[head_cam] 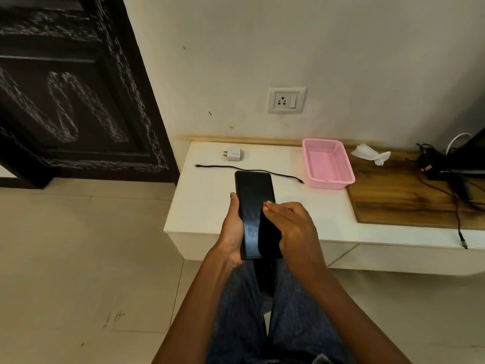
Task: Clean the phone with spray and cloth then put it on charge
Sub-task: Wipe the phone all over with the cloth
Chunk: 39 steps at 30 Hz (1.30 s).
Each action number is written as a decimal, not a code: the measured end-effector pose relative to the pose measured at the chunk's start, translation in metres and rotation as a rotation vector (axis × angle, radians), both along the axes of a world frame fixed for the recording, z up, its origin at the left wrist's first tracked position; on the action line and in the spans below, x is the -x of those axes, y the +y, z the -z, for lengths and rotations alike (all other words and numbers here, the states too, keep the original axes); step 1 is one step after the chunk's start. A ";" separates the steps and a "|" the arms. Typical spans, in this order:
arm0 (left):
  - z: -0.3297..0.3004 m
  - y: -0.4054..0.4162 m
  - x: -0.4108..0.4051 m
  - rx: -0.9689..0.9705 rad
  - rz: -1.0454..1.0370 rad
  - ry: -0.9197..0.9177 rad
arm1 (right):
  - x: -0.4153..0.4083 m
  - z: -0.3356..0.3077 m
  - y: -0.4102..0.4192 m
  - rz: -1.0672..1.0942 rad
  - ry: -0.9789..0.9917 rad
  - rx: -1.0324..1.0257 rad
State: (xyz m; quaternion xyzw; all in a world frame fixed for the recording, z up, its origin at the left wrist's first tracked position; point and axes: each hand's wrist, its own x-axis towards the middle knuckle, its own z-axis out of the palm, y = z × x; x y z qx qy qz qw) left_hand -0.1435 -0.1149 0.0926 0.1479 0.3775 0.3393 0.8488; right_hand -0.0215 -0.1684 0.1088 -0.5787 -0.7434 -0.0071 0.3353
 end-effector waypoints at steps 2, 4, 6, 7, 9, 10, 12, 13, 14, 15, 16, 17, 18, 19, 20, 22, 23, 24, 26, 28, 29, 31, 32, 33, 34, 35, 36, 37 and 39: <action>0.000 0.000 0.002 0.004 -0.011 0.017 | 0.005 0.005 -0.012 -0.020 -0.016 0.004; -0.001 0.000 0.002 0.027 -0.031 0.011 | 0.010 0.010 -0.025 -0.040 -0.016 0.028; -0.001 -0.001 0.001 0.032 -0.047 0.009 | 0.010 0.011 -0.030 -0.049 -0.010 0.050; -0.002 -0.002 0.001 0.025 -0.044 0.005 | 0.009 0.010 -0.028 -0.047 -0.001 0.055; -0.002 -0.001 -0.001 0.014 -0.021 -0.018 | 0.004 0.004 -0.018 -0.032 0.006 0.043; -0.003 -0.001 -0.001 0.008 -0.002 -0.030 | 0.002 0.001 -0.012 -0.020 0.004 0.027; -0.004 -0.001 -0.003 -0.003 0.026 -0.037 | 0.000 -0.006 -0.001 0.008 0.002 -0.008; -0.004 -0.001 -0.004 -0.003 0.033 -0.030 | 0.000 -0.008 0.003 0.019 0.005 -0.022; -0.004 -0.001 -0.004 -0.005 0.032 -0.016 | 0.001 -0.008 0.004 0.024 0.007 -0.025; -0.004 -0.002 -0.003 -0.006 0.026 -0.006 | 0.004 -0.006 0.003 0.023 0.008 -0.023; -0.003 -0.001 -0.002 -0.006 0.017 -0.003 | 0.008 -0.004 -0.001 0.014 0.010 -0.014; -0.001 0.000 -0.001 -0.009 0.012 -0.002 | 0.012 0.000 -0.007 -0.003 0.011 -0.007; 0.000 0.001 0.001 -0.013 0.006 0.004 | 0.015 0.004 -0.014 -0.027 0.011 -0.001; 0.000 0.001 0.001 -0.012 -0.005 0.013 | 0.018 0.007 -0.020 -0.055 0.005 0.004; 0.000 0.001 0.002 -0.007 -0.018 0.012 | 0.018 0.009 -0.025 -0.081 -0.004 0.010; 0.000 0.000 0.001 -0.007 -0.029 -0.001 | 0.014 0.009 -0.027 -0.106 -0.011 0.027; 0.000 0.000 0.000 -0.011 -0.026 -0.013 | 0.011 0.007 -0.024 -0.096 -0.009 0.035; 0.000 0.000 0.000 -0.012 -0.020 -0.029 | 0.008 0.003 -0.019 -0.074 -0.004 0.038; 0.001 0.000 -0.002 -0.015 -0.015 -0.056 | 0.004 -0.004 -0.007 -0.023 0.010 0.027; 0.001 0.000 -0.004 -0.020 -0.008 -0.057 | 0.007 -0.010 0.001 0.011 0.019 -0.002; 0.000 -0.001 -0.004 -0.018 0.002 -0.048 | 0.010 -0.010 0.002 0.014 0.025 -0.017; 0.000 -0.001 -0.003 -0.015 0.022 -0.029 | 0.019 -0.006 -0.003 -0.012 0.074 -0.015; 0.000 -0.001 -0.001 -0.019 0.028 -0.027 | 0.023 -0.003 -0.009 -0.039 0.097 -0.002; 0.001 -0.001 0.000 -0.023 0.029 -0.031 | 0.026 0.001 -0.016 -0.062 0.095 0.008; 0.002 -0.002 0.001 -0.026 0.026 -0.037 | 0.027 0.003 -0.022 -0.077 0.071 0.015; 0.003 -0.003 0.001 -0.025 0.020 -0.042 | 0.026 0.006 -0.028 -0.094 0.045 0.019; 0.004 -0.004 0.001 -0.022 0.016 -0.044 | 0.023 0.007 -0.031 -0.103 0.035 0.015; 0.004 -0.005 0.000 -0.016 0.017 -0.044 | 0.019 0.007 -0.031 -0.100 0.038 0.008; 0.002 -0.005 -0.003 -0.006 0.028 -0.047 | 0.013 0.003 -0.025 -0.062 0.061 0.003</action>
